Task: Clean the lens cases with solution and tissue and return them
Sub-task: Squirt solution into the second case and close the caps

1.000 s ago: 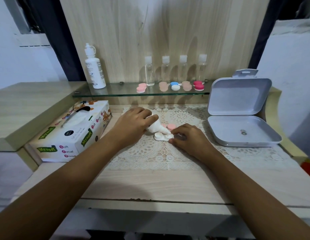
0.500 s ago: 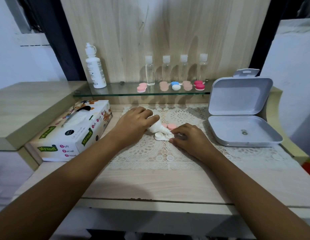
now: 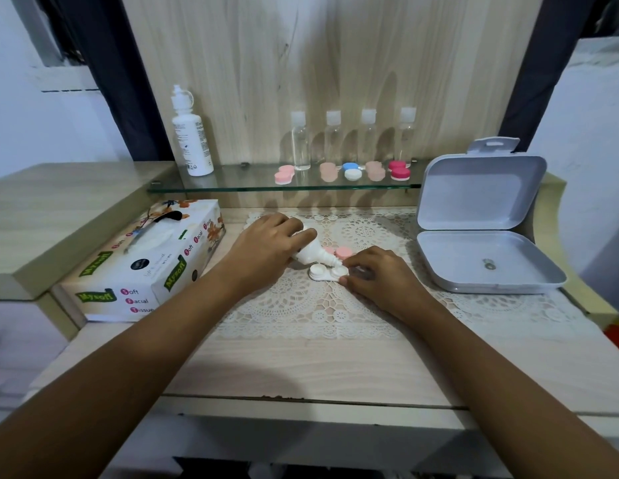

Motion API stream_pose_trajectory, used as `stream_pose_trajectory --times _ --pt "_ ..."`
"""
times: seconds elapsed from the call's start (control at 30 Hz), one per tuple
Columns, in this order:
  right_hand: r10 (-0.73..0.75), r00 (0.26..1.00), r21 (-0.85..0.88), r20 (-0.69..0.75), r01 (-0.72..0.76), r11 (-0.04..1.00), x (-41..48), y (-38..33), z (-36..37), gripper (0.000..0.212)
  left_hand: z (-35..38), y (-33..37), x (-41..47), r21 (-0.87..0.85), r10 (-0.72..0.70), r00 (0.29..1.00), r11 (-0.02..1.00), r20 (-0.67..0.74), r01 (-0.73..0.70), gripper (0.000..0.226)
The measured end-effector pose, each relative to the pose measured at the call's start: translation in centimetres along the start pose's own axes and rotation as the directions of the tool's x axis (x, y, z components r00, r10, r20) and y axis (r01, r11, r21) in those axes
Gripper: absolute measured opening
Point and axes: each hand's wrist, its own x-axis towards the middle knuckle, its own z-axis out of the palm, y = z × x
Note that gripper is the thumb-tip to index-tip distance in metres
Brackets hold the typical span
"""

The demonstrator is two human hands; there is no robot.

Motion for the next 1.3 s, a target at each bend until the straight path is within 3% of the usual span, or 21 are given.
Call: stream_pose_trajectory --times 0.3,0.43,0.5,0.57,0.7,0.87,1.13,1.23,1.3 --pt "0.005 1.000 -0.006 0.001 -0.005 1.000 -0.1 0.0 0.0 0.033 0.3 0.2 -0.4 -0.065 -0.051 0.999 0.997 0.005 0.051 0.049" --pt "0.007 1.000 0.016 0.000 -0.007 1.000 -0.2 0.0 0.0 0.031 0.5 0.7 -0.6 -0.236 -0.251 0.968 0.939 0.023 0.249 0.054" --pt "0.013 1.000 0.033 -0.005 -0.013 0.999 -0.2 -0.1 -0.1 0.031 0.5 1.0 -0.5 -0.395 -0.445 0.894 0.813 0.050 0.427 0.054" --pt "0.013 1.000 0.035 -0.003 -0.013 0.999 -0.3 -0.1 -0.1 0.031 0.4 1.3 -0.2 -0.566 -0.604 0.791 0.620 0.098 0.544 0.050" --pt "0.005 1.000 0.019 -0.001 -0.005 1.000 -0.3 -0.2 0.0 0.031 0.8 1.2 0.2 -0.735 -0.775 0.588 0.256 0.232 0.628 0.054" --pt "0.003 1.000 0.006 -0.001 -0.003 1.000 -0.2 -0.2 -0.1 0.032 1.8 1.0 0.1 -0.740 -0.834 0.474 0.126 0.282 0.661 0.056" --pt "-0.002 1.000 0.018 -0.010 0.002 1.000 -0.3 -0.1 -0.1 0.030 1.8 0.8 0.3 -0.702 -0.810 0.489 0.141 0.324 0.698 0.070" --pt "0.000 1.000 0.018 -0.008 0.000 1.000 -0.4 -0.2 -0.2 0.030 1.0 1.6 0.4 -0.616 -0.865 0.472 0.282 0.169 0.736 0.082" --pt "-0.001 1.000 0.016 -0.006 0.001 1.000 -0.3 -0.3 -0.2 0.030 -0.1 2.6 0.7 -0.516 -0.858 0.510 0.465 -0.063 0.719 0.071"
